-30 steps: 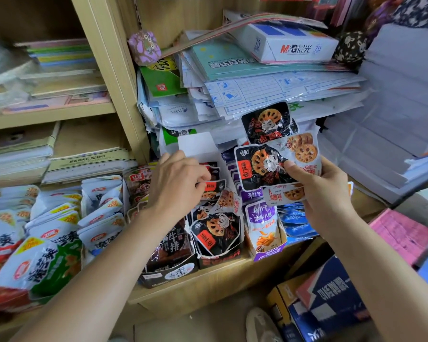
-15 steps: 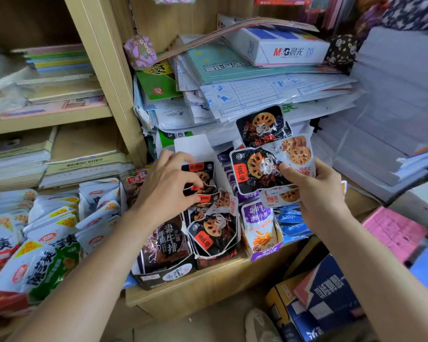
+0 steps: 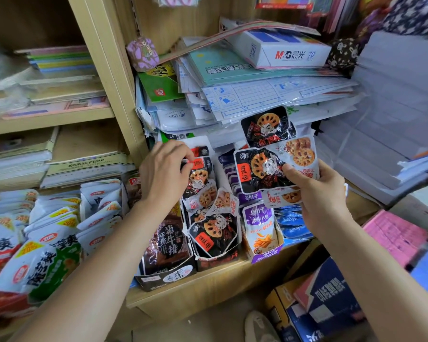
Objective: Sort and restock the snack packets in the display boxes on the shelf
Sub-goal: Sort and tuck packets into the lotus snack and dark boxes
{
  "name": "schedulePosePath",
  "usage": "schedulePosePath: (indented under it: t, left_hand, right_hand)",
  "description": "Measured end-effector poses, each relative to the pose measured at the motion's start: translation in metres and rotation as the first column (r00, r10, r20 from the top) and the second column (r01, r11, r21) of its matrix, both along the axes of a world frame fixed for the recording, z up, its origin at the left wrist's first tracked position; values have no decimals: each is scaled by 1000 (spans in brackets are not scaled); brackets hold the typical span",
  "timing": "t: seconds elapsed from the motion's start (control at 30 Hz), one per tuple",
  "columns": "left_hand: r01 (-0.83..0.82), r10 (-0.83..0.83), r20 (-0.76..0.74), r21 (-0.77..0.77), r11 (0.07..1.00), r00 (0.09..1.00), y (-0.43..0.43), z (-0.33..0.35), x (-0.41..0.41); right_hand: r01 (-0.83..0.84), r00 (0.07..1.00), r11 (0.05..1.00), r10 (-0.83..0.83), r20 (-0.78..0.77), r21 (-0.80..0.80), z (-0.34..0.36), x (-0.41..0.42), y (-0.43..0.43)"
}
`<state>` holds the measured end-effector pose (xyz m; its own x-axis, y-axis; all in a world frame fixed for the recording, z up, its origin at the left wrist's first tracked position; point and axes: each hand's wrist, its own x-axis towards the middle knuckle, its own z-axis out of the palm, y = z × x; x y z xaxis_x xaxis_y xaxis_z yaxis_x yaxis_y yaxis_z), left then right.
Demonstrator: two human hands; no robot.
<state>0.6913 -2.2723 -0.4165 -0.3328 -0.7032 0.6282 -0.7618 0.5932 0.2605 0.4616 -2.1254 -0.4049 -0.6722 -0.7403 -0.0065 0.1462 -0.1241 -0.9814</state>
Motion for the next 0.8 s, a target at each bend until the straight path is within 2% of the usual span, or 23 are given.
schedulePosePath:
  t: [0.1, 0.23, 0.3, 0.37, 0.43, 0.5, 0.53, 0.67, 0.8]
  left_hand:
    - [-62, 62, 151, -5, 998, 987, 4, -1, -10]
    - [28, -66, 296, 131, 991, 953, 21, -2, -18]
    - [124, -194, 293, 242, 962, 936, 28, -1, -18]
    - [226, -364, 274, 429, 875, 890, 34, 2, -15]
    - [182, -444, 373, 562, 807, 815, 39, 5, -14]
    - [111, -436, 489, 561, 820, 756, 44, 4, -17]
    - [102, -417, 503, 539, 836, 757, 46, 2, -20]
    - [102, -320, 419, 465, 879, 850, 41, -8, -31]
    - [201, -375, 361, 437, 877, 854, 31, -14, -28]
  right_hand:
    - [-6, 1000, 1000, 6, -1, 4, 0, 0, 1]
    - [6, 1000, 1000, -6, 5, 11, 1, -1, 1]
    - [10, 1000, 1000, -10, 0, 13, 2, -2, 1]
    - [6, 1000, 1000, -6, 6, 11, 3, -2, 1]
    - [2, 1000, 1000, -3, 8, 10, 4, -2, 2]
    - [3, 1000, 1000, -3, 12, 10, 4, -1, 2]
    - [3, 1000, 1000, -3, 13, 9, 4, -1, 3]
    - [2, 1000, 1000, -3, 19, 11, 4, -2, 5]
    - [17, 999, 1000, -17, 29, 22, 4, -3, 4]
